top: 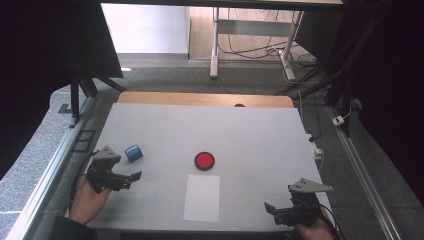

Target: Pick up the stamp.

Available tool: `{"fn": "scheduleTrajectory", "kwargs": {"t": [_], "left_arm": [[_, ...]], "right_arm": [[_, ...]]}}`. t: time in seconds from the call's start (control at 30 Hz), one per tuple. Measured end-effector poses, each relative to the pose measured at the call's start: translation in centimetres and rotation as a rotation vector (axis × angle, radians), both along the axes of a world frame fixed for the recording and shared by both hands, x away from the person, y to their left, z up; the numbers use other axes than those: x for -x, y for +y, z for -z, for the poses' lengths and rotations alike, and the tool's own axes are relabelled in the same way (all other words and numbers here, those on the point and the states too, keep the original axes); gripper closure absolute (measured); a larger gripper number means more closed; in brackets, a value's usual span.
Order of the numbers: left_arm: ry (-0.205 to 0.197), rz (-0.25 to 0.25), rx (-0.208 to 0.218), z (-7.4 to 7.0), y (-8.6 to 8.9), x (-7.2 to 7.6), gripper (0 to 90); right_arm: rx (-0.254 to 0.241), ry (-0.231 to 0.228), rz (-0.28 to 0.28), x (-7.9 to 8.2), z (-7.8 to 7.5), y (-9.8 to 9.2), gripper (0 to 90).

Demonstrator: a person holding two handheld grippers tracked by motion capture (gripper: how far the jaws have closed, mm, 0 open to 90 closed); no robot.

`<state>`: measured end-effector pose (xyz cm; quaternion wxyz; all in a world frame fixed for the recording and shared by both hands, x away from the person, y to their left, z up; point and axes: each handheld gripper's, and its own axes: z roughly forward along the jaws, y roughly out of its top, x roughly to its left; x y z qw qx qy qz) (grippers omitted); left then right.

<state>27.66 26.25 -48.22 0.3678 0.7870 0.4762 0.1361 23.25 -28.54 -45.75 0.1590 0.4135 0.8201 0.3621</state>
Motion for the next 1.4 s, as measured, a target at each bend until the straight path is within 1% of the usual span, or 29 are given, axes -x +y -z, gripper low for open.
{"fn": "scheduleTrajectory", "kwargs": {"t": [0.07,0.23,0.33,0.43,0.5,0.7,0.77,0.8,0.9,0.93,1.0,1.07,1.1,1.13,1.2,1.23,1.27,1.3,1.33,1.4], "left_arm": [[0.011,-0.013,0.004,0.1,0.2,-0.5,0.0],[0.015,-0.023,-0.001,0.3,0.8,-1.8,0.0],[0.020,-0.012,-0.005,0.5,1.1,-2.5,0.0],[0.020,0.017,-0.010,0.8,1.4,-3.3,0.0],[0.028,0.024,-0.016,1.0,1.5,-3.9,0.0],[0.050,0.040,-0.075,1.7,1.3,-5.7,0.0],[0.056,0.057,-0.085,2.0,1.3,-6.2,0.0],[0.059,0.063,-0.099,2.1,1.2,-6.4,0.0],[0.063,0.067,-0.126,2.5,1.1,-7.1,0.0],[0.062,0.074,-0.130,2.5,1.1,-7.3,0.0],[0.057,0.076,-0.151,2.5,1.2,-7.6,0.2],[0.047,0.084,-0.165,2.5,1.3,-7.8,3.8],[0.044,0.086,-0.171,2.5,1.4,-7.8,9.1],[0.043,0.091,-0.173,2.4,1.5,-7.8,9.1],[0.041,0.103,-0.167,2.3,1.7,-7.9,18.5],[0.042,0.107,-0.166,2.3,1.8,-8.0,25.7],[0.039,0.107,-0.167,2.3,1.8,-8.0,25.7],[0.044,0.112,-0.164,2.2,2.0,-8.1,32.0],[0.049,0.114,-0.161,2.2,2.0,-8.2,32.0],[0.053,0.122,-0.157,2.2,2.1,-8.3,38.3]], "right_arm": [[-0.002,0.001,0.001,0.0,0.0,0.0,0.0],[0.001,0.001,-0.002,0.0,0.0,0.0,0.0],[0.000,0.002,-0.002,0.0,0.0,0.0,0.0],[0.000,0.003,-0.003,0.0,0.0,0.0,0.0],[0.000,0.003,-0.003,0.0,0.0,0.0,0.0],[-0.001,0.004,-0.005,0.0,0.0,0.0,0.0],[-0.002,0.006,-0.004,-0.1,0.0,0.0,0.0],[-0.002,0.007,-0.004,-0.1,0.0,0.0,0.0],[-0.001,0.006,-0.007,-0.1,0.0,0.0,0.0],[-0.001,0.007,-0.007,-0.1,0.1,0.0,0.0],[0.000,0.008,-0.008,-0.1,0.1,0.0,0.0],[0.000,0.009,-0.008,-0.1,0.1,0.0,0.0],[0.001,0.012,-0.006,-0.1,0.1,0.0,0.0],[0.001,0.012,-0.006,-0.1,0.1,0.0,0.0],[0.000,0.013,-0.007,-0.1,0.1,0.0,0.0],[0.001,0.012,-0.008,-0.1,0.1,0.0,0.0],[0.001,0.012,-0.008,-0.1,0.1,0.0,0.0],[0.004,0.014,-0.010,-0.1,0.1,0.0,0.0],[0.004,0.014,-0.010,-0.1,0.1,0.0,0.0],[0.003,0.015,-0.008,-0.1,0.1,0.1,0.0]]}}
